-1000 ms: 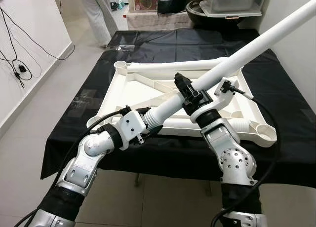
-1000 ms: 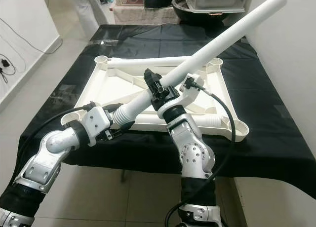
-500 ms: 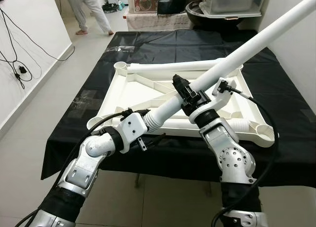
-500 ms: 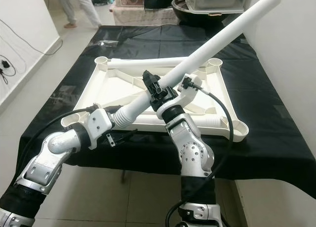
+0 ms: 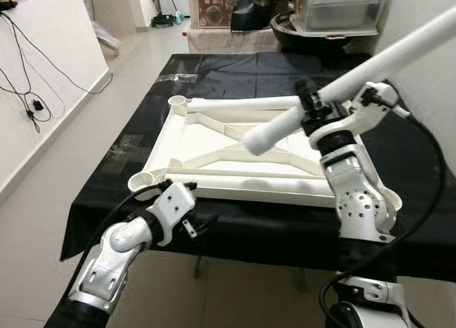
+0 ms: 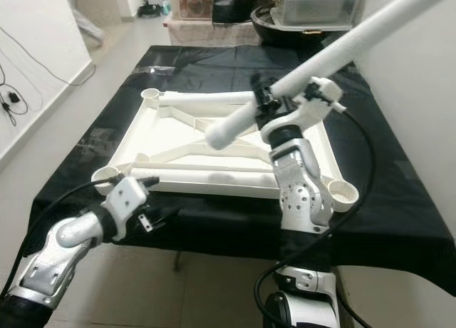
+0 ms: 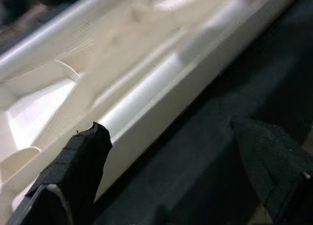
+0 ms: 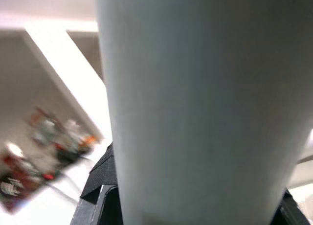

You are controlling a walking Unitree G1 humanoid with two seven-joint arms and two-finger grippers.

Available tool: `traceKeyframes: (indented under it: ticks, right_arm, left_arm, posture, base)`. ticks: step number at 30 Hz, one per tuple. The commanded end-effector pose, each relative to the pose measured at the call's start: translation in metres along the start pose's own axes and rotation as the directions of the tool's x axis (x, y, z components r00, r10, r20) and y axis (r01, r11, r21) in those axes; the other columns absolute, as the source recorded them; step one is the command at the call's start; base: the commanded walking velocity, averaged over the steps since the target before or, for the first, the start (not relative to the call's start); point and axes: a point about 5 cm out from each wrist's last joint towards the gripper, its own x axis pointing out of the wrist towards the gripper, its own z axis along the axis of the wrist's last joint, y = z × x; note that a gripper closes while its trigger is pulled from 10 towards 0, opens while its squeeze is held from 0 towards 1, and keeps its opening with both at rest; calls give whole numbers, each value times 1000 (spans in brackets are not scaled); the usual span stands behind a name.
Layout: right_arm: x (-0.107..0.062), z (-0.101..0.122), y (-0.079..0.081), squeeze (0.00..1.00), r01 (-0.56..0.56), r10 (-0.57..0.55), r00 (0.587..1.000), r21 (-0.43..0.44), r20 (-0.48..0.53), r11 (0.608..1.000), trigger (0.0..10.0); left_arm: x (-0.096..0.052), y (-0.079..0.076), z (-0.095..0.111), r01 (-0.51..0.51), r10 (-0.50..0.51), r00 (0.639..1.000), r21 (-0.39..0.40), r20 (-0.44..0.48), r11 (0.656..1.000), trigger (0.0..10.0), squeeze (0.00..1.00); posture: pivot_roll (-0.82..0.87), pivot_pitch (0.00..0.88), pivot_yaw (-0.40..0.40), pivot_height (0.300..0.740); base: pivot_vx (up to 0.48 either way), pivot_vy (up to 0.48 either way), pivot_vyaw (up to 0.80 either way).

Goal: Building children table

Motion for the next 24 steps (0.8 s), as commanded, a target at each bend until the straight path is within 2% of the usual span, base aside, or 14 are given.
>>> traceKeyframes:
  ticks: [1, 2, 3, 4, 5, 7, 10, 11, 12, 13, 15, 19, 20, 24]
  right_arm:
    - [-3, -2, 4, 0, -10, 10, 1000, -96, -2, 995, 10000]
    - [-8, -4, 7, 0, -27, 25, 1000, -187, -10, 982, 10000]
    - [-8, -4, 7, 0, -27, 25, 1000, -187, -10, 982, 10000]
    - [-15, -7, 12, 0, -55, 50, 998, -310, -24, 949, 10000]
    - [-15, -7, 12, 0, -55, 50, 998, -310, -24, 949, 10000]
    - [-28, -17, 17, 0, -101, 84, 995, -458, -58, 883, 10000]
    - [-34, -21, 18, 0, -120, 96, 993, -491, -73, 863, 10000]
    - [-40, -26, 16, 0, -117, 85, 993, -509, -84, 853, 10000]
    - [-40, -26, 16, 0, -117, 85, 993, -509, -84, 853, 10000]
    - [-47, -31, 12, 0, -107, 69, 993, -520, -93, 847, 10000]
    - [-47, -31, 12, 0, -107, 69, 993, -520, -93, 847, 10000]
    - [-59, -39, 4, 0, -79, 24, 994, -526, -111, 847, 10000]
    - [-65, -45, 4, 0, -71, 5, 992, -529, -125, 846, 10000]
    - [-67, -48, 6, 0, -73, 3, 991, -526, -134, 847, 10000]
  left_arm:
    - [-4, -2, 2, -51, 51, 999, -25, 13, 998, 10000, 0]
    - [-4, -4, 6, -109, 111, 993, -61, 38, 992, 10000, 0]
    - [-4, -4, 6, -109, 111, 993, -61, 38, 992, 10000, 0]
    - [-5, -7, 9, -161, 165, 985, -76, 58, 984, 10000, 0]
    - [-5, -7, 9, -161, 165, 985, -76, 58, 984, 10000, 0]
    - [-6, -12, 14, -255, 265, 961, -113, 81, 960, 10000, 0]
    - [-6, -14, 15, -284, 296, 951, -130, 86, 950, 10000, 0]
    - [-7, -16, 16, -320, 336, 938, -162, 81, 934, 10000, 0]
    - [-7, -16, 16, -320, 336, 938, -162, 81, 934, 10000, 0]
    - [-7, -23, 17, -322, 337, 938, -156, 84, 934, 10000, 0]
    - [-7, -23, 17, -322, 337, 938, -156, 84, 934, 10000, 0]
    - [-7, -35, 18, -330, 344, 936, -153, 75, 931, 10000, 0]
    - [-7, -46, 17, -338, 353, 934, -187, 53, 922, 10000, 0]
    - [-7, -52, 18, -346, 362, 931, -211, 44, 914, 10000, 0]
  posture:
    - [72, 52, 4, 740]
    - [67, 49, 1, 740]
    - [67, 49, 1, 740]
    - [65, 46, -3, 740]
    - [65, 46, -3, 740]
    - [55, 43, -10, 740]
    - [55, 43, -10, 740]
    - [53, 43, -12, 740]
    - [53, 43, -12, 740]
    - [48, 41, -20, 740]
    - [48, 41, -20, 740]
    - [41, 36, -27, 740]
    - [34, 32, -26, 740]
    - [34, 27, -29, 740]
  base:
    - [0, 0, 0]
    - [0, 0, 0]
    - [0, 0, 0]
    - [0, 0, 0]
    - [0, 0, 0]
    - [0, 0, 0]
    - [0, 0, 0]
    - [0, 0, 0]
    - [0, 0, 0]
    - [0, 0, 0]
    - [0, 0, 0]
    - [0, 0, 675]
    - [0, 0, 788]
    - [0, 0, 591]
